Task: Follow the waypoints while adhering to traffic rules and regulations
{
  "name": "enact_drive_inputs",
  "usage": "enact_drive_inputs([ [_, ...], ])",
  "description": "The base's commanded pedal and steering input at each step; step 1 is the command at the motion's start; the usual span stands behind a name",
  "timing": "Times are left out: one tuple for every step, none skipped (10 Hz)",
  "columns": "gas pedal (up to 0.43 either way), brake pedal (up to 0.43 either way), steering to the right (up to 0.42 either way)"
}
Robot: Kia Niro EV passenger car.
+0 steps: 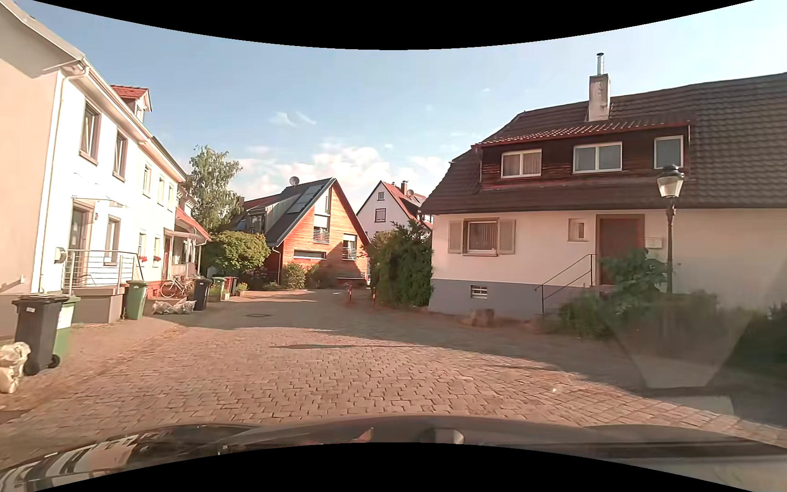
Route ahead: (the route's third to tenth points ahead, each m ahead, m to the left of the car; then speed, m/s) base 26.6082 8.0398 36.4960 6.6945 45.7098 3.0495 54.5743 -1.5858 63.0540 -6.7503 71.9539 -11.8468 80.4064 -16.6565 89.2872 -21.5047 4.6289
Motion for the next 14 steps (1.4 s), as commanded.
enact_drive_inputs([
  [0.098,0.0,-0.085],
  [0.098,0.0,-0.082],
  [0.098,0.0,-0.078],
  [0.098,0.0,-0.076],
  [0.098,0.0,-0.076],
  [0.098,0.0,-0.078],
  [0.11,0.0,-0.08],
  [0.118,0.0,-0.081],
  [0.118,0.0,-0.083],
  [0.118,0.0,-0.091],
  [0.118,0.0,-0.096],
  [0.118,0.0,-0.097],
  [0.118,0.0,-0.097],
  [0.118,0.0,-0.099],
])
